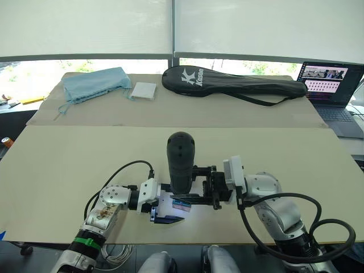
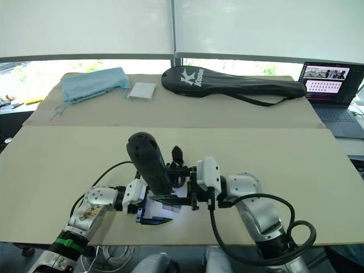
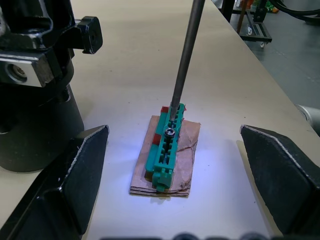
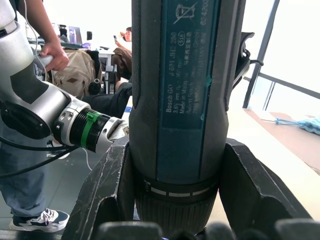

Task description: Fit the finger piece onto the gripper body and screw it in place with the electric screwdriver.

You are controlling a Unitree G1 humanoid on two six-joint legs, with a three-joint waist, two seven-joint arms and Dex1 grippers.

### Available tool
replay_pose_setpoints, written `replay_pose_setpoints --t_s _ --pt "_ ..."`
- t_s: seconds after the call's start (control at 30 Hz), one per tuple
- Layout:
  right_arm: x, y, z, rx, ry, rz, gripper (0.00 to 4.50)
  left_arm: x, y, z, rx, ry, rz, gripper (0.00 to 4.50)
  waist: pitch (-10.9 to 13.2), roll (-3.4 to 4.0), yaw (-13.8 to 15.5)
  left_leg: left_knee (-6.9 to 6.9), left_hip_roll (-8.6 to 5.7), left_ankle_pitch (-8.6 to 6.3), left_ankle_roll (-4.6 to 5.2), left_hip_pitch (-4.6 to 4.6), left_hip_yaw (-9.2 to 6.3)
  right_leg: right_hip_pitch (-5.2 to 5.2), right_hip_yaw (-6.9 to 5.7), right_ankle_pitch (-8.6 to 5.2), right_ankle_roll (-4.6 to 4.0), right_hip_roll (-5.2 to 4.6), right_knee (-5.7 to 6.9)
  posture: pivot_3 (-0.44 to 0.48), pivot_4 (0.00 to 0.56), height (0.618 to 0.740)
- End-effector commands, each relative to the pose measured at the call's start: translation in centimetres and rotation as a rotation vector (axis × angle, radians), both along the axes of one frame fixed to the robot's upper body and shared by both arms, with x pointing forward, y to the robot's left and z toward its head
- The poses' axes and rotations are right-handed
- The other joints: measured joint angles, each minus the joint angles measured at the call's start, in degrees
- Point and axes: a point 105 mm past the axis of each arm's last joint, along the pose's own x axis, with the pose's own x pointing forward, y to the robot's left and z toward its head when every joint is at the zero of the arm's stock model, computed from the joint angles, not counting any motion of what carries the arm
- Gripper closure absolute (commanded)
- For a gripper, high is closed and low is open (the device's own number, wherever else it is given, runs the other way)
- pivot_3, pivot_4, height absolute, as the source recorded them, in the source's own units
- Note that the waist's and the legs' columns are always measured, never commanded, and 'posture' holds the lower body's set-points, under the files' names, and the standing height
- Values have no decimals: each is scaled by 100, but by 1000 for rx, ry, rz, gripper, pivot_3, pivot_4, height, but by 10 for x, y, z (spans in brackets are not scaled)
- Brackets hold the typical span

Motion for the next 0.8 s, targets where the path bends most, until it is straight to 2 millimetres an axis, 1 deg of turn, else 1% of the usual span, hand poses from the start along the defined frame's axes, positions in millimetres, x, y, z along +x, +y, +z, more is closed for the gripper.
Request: replay_pose_setpoints --t_s 0.03,0.8 --pt "-5 2 11 43 -57 20 2582 -7 -4 -14 32 61 -12 58 0 0 0 0 0 0 0 0 0 0 0 0 0 0 0 0 150 740" --pt "-4 2 12 41 -57 22 2582 -8 -4 -13 30 71 3 58 0 0 -4 1 -1 1 -2 1 0 1 0 0 0 4 2 0 150 740"
